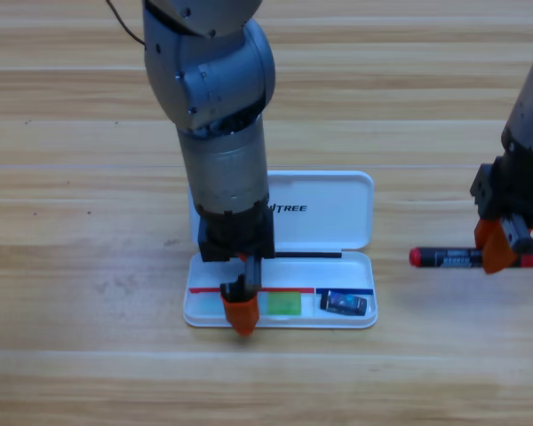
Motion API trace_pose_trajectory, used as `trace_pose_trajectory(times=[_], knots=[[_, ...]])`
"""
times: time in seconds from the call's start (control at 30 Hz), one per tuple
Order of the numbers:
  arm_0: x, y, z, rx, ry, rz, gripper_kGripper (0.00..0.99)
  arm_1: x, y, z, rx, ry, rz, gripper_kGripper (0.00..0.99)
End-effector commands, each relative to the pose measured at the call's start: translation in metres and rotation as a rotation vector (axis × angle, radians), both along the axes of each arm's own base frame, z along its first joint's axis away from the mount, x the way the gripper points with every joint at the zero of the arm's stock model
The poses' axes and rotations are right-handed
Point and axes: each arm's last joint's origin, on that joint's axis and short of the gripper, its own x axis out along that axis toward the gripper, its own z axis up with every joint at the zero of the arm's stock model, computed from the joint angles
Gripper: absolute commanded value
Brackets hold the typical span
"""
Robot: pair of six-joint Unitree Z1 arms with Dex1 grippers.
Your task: Clean up eraser and pencils
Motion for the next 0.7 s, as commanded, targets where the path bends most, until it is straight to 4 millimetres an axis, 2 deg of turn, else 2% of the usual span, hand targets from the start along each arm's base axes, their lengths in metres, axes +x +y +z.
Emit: trace_pose_trajectory(times=[0.03, 0.13, 0.23, 0.33, 0.43, 0.57, 0.63, 0.7], knots=[[-0.007, -0.005, -0.014, 0.037, 0.036, -0.008, 0.99, -0.036, 0.026, 0.007, 0.015, 0.049, 0.072, 0.0], [-0.012, 0.001, -0.004, 0.027, 0.028, -0.006, 0.99, -0.037, 0.047, 0.003, 0.019, 0.047, 0.084, 0.0], [-0.021, 0.015, 0.018, -0.001, 0.006, -0.005, 0.99, -0.031, 0.074, -0.006, 0.017, 0.04, 0.086, 0.0], [-0.018, 0.052, 0.047, -0.033, -0.023, 0.051, 0.99, -0.022, 0.101, -0.016, 0.012, 0.022, 0.082, 0.0], [-0.012, 0.103, 0.068, -0.058, -0.042, 0.126, 0.99, -0.012, 0.126, -0.029, 0.001, 0.025, 0.078, 0.0], [-0.007, 0.166, 0.085, -0.082, -0.065, 0.212, 0.99, -0.002, 0.151, -0.046, -0.003, 0.005, 0.08, 0.0], [-0.007, 0.188, 0.088, -0.086, -0.07, 0.236, 0.99, 0.002, 0.159, -0.054, -0.01, -0.007, 0.083, 0.0], [-0.008, 0.2, 0.087, -0.083, -0.064, 0.251, 0.99, 0.008, 0.165, -0.059, -0.016, -0.029, 0.081, 0.0]])
